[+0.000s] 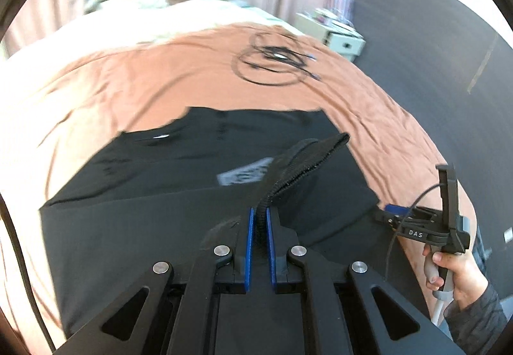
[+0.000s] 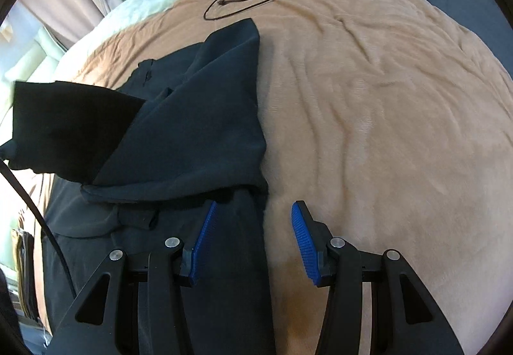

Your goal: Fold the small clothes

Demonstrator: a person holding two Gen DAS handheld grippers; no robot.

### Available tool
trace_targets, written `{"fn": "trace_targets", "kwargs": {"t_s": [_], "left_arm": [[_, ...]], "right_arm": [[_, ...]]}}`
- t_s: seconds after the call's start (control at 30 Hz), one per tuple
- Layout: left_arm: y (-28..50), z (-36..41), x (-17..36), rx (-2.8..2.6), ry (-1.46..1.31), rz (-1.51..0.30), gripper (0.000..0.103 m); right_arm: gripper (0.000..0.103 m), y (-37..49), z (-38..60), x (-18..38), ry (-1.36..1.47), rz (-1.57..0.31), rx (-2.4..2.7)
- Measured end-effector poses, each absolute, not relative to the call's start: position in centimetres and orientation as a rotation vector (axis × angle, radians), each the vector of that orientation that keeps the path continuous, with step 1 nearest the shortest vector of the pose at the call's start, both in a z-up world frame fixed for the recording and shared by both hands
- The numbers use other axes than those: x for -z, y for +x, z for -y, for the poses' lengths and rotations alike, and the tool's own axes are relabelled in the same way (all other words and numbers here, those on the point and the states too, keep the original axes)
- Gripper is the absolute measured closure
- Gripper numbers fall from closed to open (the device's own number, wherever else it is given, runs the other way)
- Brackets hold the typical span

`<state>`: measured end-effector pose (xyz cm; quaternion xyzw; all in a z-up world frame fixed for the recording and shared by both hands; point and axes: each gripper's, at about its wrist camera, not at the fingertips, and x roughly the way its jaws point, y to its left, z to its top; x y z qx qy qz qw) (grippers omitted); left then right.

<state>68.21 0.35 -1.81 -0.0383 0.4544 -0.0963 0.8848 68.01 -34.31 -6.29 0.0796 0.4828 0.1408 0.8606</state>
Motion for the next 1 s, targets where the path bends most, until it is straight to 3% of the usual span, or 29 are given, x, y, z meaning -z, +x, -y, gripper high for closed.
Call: {"fn": "trace_targets", "kwargs": {"t_s": [0.17, 0.23, 0.4, 0.77, 1.0], "left_arm": [[67.1, -5.8, 0.6, 0.112, -0.157, -0.912, 0.095], [66.4, -7.6, 0.3, 0.083, -0.187, -0.898, 0.096], [64.4, -12.2, 0.6, 0.004, -0.254, -0.889, 0.096], [60.4, -19.9, 4.1, -0.102, -0.401, -0.902, 0.096], [59.1, -21.2, 9.3, -0.137, -0.427, -0.984, 0.098]], "right_arm": [[0.057, 68.4, 32.8, 6.8, 0.105, -1.031, -0.256], [0.063, 68.7, 32.7, 6.9, 0.099, -1.037, -0.235], [0.066, 69.2, 32.3, 7.1, 0.085, -1.041, -0.214], [0.066, 69.3, 31.2, 7.5, 0.041, -1.057, -0.215], [0.066, 69.6, 30.9, 7.4, 0.025, -1.064, -0.211]]}}
